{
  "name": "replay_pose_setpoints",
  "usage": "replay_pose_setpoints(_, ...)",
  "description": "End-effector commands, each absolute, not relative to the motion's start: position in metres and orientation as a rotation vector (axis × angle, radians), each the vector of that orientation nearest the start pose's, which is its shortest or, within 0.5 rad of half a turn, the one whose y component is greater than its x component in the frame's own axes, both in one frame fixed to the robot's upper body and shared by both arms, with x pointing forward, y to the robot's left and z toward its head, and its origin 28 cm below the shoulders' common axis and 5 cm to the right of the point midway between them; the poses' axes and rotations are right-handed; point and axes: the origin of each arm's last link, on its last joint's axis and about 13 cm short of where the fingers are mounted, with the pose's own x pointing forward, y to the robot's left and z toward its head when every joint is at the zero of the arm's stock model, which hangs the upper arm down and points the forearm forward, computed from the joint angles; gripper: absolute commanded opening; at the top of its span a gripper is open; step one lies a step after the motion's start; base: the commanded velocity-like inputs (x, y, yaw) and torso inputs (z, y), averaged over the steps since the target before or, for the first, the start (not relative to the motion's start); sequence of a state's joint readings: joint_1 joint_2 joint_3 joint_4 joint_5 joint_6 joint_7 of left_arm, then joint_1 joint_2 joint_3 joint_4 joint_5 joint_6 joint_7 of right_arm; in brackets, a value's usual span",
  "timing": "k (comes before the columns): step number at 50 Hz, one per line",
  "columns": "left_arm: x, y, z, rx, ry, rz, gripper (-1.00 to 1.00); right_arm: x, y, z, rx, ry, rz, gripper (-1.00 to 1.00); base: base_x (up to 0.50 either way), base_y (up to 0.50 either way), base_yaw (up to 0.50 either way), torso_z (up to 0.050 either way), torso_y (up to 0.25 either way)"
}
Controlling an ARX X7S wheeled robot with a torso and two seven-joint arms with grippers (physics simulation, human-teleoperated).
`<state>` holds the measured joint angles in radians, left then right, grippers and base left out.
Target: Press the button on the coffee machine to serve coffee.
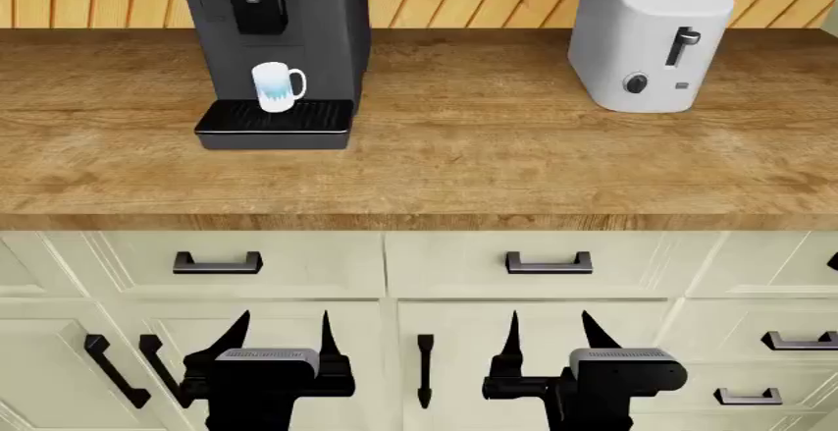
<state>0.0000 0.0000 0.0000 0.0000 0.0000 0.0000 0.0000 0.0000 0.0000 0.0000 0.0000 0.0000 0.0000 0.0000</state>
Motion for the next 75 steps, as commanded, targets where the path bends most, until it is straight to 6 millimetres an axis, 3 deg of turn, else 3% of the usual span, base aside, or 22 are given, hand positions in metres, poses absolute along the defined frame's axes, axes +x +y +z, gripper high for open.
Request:
replay_pose_setpoints(1, 0.2097, 0.2050, 0.0135, -0.003, -0.001, -0.003, 1.00, 0.2106, -0.0969, 0.0128, 0.000, -0.002, -0.005, 1.00, 0.00, 0.00, 0.00, 0.000, 0.000)
replay_pose_setpoints(20, 0.2092, 0.2063, 0.0130, -0.012, 0.000, 0.005, 1.00, 0.2117, -0.0972, 0.0125, -0.002, -0.002, -0.012, 1.00, 0.00, 0.00, 0.00, 0.000, 0.000)
replay_pose_setpoints(60, 0.2095, 0.2061, 0.0126, -0.006, 0.009, 0.009, 1.00, 0.2122, -0.0980, 0.0140, -0.020, -0.017, -0.041, 1.00, 0.04, 0.48, 0.00, 0.000, 0.000)
replay_pose_setpoints(75, 0.2077, 0.2084, 0.0154, -0.037, -0.026, 0.008, 1.00, 0.2119, -0.0974, 0.0143, -0.024, -0.007, -0.051, 1.00, 0.00, 0.01, 0.00, 0.031, 0.000)
